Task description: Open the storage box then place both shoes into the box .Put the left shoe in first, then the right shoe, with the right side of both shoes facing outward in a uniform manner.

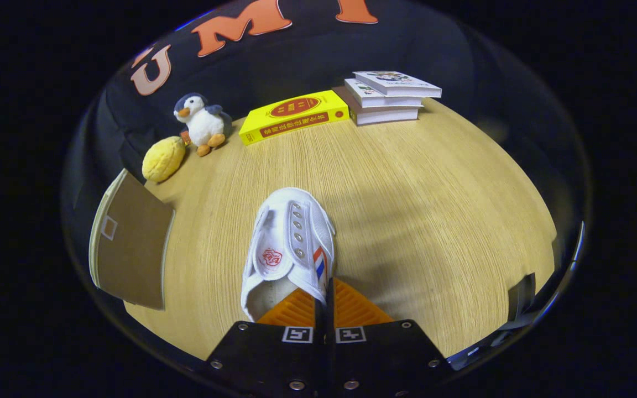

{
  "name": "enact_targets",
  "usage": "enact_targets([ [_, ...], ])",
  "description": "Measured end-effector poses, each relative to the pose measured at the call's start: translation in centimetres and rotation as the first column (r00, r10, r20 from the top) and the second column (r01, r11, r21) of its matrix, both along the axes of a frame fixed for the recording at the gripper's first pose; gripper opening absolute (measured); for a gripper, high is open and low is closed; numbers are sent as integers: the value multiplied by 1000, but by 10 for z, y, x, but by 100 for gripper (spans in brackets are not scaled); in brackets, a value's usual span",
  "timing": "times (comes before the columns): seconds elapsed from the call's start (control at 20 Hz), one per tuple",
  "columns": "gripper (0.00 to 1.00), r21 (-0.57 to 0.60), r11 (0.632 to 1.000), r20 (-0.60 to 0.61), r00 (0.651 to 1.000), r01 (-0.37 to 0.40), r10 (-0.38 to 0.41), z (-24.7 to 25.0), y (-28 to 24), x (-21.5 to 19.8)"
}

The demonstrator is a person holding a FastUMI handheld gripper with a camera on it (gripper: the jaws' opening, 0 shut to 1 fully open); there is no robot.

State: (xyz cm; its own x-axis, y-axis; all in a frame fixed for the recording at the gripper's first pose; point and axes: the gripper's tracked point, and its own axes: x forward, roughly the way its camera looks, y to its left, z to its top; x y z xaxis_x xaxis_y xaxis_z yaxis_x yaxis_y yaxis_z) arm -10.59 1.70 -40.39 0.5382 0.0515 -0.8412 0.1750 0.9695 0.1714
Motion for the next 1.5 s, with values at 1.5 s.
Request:
enact_targets([
  [1.5, 1, -103, 990, 71, 992, -98, 106, -3, 11, 46],
])
